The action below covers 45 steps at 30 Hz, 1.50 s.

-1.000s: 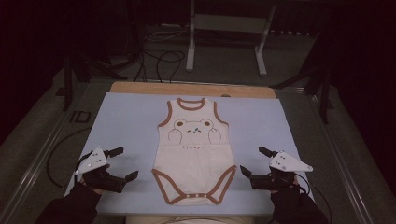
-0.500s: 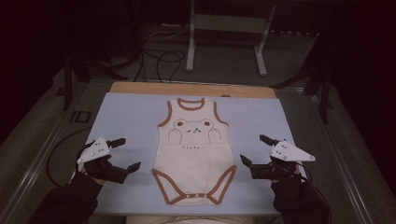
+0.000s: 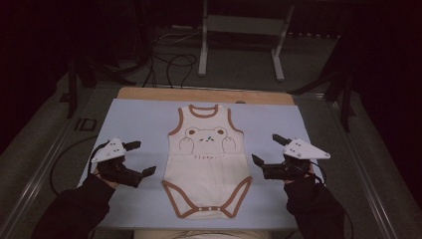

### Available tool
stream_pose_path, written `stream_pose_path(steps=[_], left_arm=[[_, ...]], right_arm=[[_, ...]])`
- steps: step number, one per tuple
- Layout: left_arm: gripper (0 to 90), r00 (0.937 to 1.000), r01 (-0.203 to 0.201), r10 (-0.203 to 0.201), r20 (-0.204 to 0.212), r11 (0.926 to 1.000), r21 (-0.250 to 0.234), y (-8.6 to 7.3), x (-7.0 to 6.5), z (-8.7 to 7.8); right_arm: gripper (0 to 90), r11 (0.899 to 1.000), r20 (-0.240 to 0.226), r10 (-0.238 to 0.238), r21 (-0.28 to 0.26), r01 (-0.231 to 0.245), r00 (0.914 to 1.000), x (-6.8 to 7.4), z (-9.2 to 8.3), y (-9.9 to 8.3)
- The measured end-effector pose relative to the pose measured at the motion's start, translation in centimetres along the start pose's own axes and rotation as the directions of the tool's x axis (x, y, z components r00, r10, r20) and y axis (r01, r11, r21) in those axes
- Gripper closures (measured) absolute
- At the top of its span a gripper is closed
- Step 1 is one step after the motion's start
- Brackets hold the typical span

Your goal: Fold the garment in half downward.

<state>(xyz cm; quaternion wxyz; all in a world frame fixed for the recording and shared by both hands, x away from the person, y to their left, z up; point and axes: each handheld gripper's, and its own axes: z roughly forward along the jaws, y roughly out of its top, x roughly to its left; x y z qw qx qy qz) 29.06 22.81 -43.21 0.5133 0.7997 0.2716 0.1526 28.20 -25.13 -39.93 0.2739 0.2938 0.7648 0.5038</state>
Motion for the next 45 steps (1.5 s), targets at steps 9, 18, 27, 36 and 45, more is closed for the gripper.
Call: stream_pose_path(steps=[9,18,27,36,45], left_arm=[[0.2,0.9997,-0.022,0.022,-0.006,0.9993,0.030,0.5,0.4,1.7],[0.2,0.9999,-0.011,0.011,-0.006,0.9985,0.054,0.5,0.8,3.1],[0.2,0.9995,0.013,-0.011,-0.028,0.9966,0.082,0.1,1.3,4.6],[0.2,0.9987,0.045,-0.042,-0.028,0.9906,0.129,-0.5,1.6,6.4],[0.2,0.9974,0.064,-0.057,-0.044,0.9817,0.179,-1.0,1.8,8.3]], right_arm=[[8.1,1.000,-0.012,0.010,0.024,-0.009,0.9999,-0.9,2.1,0.1],[8.1,0.997,-0.046,0.047,0.062,-0.044,0.9979,-1.5,3.9,-0.7],[8.1,0.993,-0.045,0.083,0.087,-0.079,0.9955,-1.9,6.0,-1.9],[8.1,0.986,-0.053,0.120,0.123,-0.112,0.9914,-2.1,7.7,-3.2],[8.1,0.974,-0.053,0.135,0.190,-0.123,0.9894,-2.3,9.7,-4.8]])
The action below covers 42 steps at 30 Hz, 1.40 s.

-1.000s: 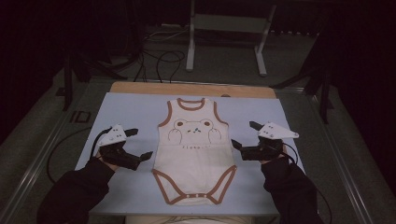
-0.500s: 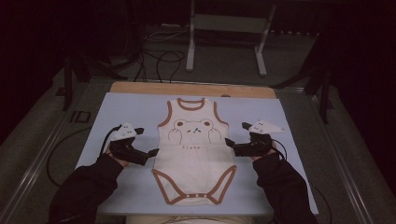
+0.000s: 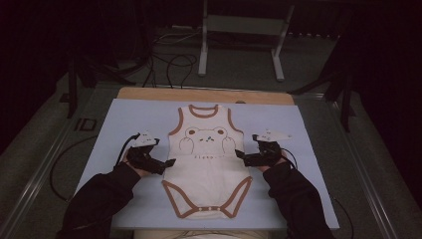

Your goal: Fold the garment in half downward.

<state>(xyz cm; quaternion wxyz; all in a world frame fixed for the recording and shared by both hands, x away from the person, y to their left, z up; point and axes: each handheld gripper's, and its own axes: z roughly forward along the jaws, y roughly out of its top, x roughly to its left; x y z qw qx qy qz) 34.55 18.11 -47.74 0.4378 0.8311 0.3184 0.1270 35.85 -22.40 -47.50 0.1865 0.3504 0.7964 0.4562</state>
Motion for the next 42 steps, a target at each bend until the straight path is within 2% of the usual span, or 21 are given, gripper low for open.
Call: stream_pose_path(steps=[6,8,12,13,15,20,21,27,30,32,34,38,41,42], left_arm=[[0.2,0.9999,0.005,-0.006,0.010,0.9994,0.035,-0.3,0.6,1.0],[0.3,0.9999,0.013,-0.014,0.010,0.9982,0.059,-0.4,1.0,1.5],[0.5,0.9997,0.020,-0.021,0.011,0.9972,0.071,-0.5,1.2,1.9],[0.5,0.9998,0.018,-0.018,0.006,0.9960,0.087,-0.6,1.3,2.2],[3.6,0.9997,0.024,-0.025,0.001,0.9952,0.095,-0.7,1.4,2.5],[8.5,0.9993,0.031,-0.033,0.016,0.9924,0.119,-0.8,1.6,3.2],[11.1,0.9993,0.035,-0.037,0.012,0.9923,0.119,-0.8,1.6,3.3],[15.4,0.9987,0.051,-0.051,-0.004,0.9879,0.146,-0.8,1.9,4.0],[16.3,0.9974,0.071,-0.070,-0.017,0.9832,0.168,-0.9,2.1,4.3],[19.8,0.9968,0.079,-0.076,-0.024,0.9806,0.179,-1.0,2.2,4.6],[21.3,0.9967,0.079,-0.075,-0.029,0.9789,0.188,-1.1,2.3,4.8],[31.0,0.9977,0.060,-0.053,-0.042,0.9808,0.186,-1.4,2.1,5.3],[33.8,0.9974,0.059,-0.051,-0.051,0.9826,0.176,-1.5,2.1,5.4],[38.4,0.9972,0.060,-0.051,-0.055,0.9824,0.177,-1.4,2.1,5.5]], right_arm=[[8.7,0.999,-0.019,0.018,0.044,-0.017,0.9997,-0.4,0.9,-0.5],[13.1,0.998,-0.018,0.017,0.059,-0.016,0.9997,-0.6,1.3,-0.8],[14.8,0.997,-0.016,0.014,0.081,-0.013,0.9998,-0.8,1.7,-1.0],[15.7,0.997,-0.016,0.014,0.081,-0.013,0.9998,-0.8,1.7,-1.0],[18.7,0.995,-0.015,0.020,0.101,-0.018,0.9997,-1.1,2.1,-1.1],[19.3,0.991,0.008,0.041,0.130,-0.042,0.9991,-1.5,2.8,-1.4],[21.3,0.988,0.016,0.059,0.141,-0.060,0.9982,-1.7,3.0,-1.5],[26.3,0.982,0.024,0.065,0.175,-0.068,0.9976,-1.9,3.5,-1.8],[33.2,0.978,0.028,0.072,0.194,-0.076,0.9970,-2.0,4.0,-2.0],[41.1,0.974,0.036,0.076,0.213,-0.082,0.9964,-2.1,4.2,-2.1],[42.4,0.973,0.044,0.069,0.219,-0.077,0.9966,-2.1,4.3,-2.1],[47.5,0.967,0.050,0.043,0.250,-0.054,0.9978,-1.9,4.6,-2.2],[49.9,0.965,0.051,0.046,0.255,-0.057,0.9976,-1.9,4.8,-2.2],[51.8,0.963,0.049,0.048,0.263,-0.060,0.9976,-1.9,4.9,-2.3]])
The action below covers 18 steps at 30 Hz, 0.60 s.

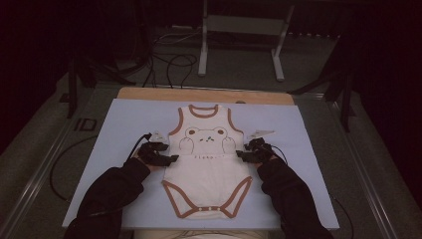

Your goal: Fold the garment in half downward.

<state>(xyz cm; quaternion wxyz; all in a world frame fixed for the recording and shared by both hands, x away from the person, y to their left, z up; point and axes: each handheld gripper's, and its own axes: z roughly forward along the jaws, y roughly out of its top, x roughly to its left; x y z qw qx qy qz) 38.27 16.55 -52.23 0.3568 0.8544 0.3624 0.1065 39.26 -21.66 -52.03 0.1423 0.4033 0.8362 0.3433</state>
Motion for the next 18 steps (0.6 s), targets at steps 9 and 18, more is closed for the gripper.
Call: stream_pose_path(steps=[9,18], left_arm=[[56.1,0.9997,-0.024,0.024,-0.001,0.9996,0.018,0.69,-0.77,0.48],[70.7,1.0000,-0.004,0.004,0.001,0.9999,0.013,0.84,-0.68,0.61]], right_arm=[[64.3,1.000,0.007,-0.024,0.010,0.024,0.9997,0.47,0.19,0.25],[78.4,0.999,-0.006,-0.037,0.020,0.037,0.9993,0.69,0.25,0.49]])
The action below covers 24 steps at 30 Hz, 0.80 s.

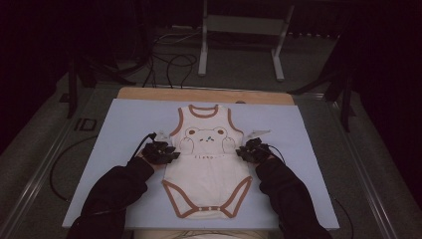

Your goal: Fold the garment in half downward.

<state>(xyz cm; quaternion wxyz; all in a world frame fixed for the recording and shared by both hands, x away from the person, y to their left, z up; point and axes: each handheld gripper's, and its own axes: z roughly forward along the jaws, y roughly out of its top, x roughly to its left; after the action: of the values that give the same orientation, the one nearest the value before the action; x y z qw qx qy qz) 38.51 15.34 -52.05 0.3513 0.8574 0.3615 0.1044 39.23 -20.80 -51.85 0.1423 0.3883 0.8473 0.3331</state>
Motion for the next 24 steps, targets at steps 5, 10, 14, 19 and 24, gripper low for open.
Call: stream_pose_path(steps=[5,10,14,19,24], left_arm=[[82.4,0.9999,0.014,-0.014,0.007,0.9999,0.002,0.15,-0.01,0.11],[89.0,0.9997,0.023,-0.023,0.005,0.9997,0.008,0.35,-0.15,0.15],[89.7,0.9994,0.035,-0.035,-0.005,0.9994,-0.006,0.21,0.00,-0.03],[90.0,0.9991,0.042,-0.042,0.002,0.9989,-0.019,0.30,0.20,-0.39],[90.0,0.9989,0.046,-0.045,0.007,0.9984,-0.033,0.47,0.18,-0.79]], right_arm=[[87.0,1.000,-0.015,-0.014,0.003,0.014,0.9998,0.16,0.09,0.12],[89.2,0.999,-0.004,-0.035,0.009,0.035,0.9994,0.32,0.04,0.22],[89.5,0.999,0.004,-0.047,0.003,0.047,0.9989,0.28,-0.13,0.24],[89.7,0.999,0.003,-0.037,-0.010,0.037,0.9993,0.10,-0.47,0.28],[89.7,0.999,0.004,-0.033,-0.021,0.033,0.9995,0.09,-0.74,0.38]])
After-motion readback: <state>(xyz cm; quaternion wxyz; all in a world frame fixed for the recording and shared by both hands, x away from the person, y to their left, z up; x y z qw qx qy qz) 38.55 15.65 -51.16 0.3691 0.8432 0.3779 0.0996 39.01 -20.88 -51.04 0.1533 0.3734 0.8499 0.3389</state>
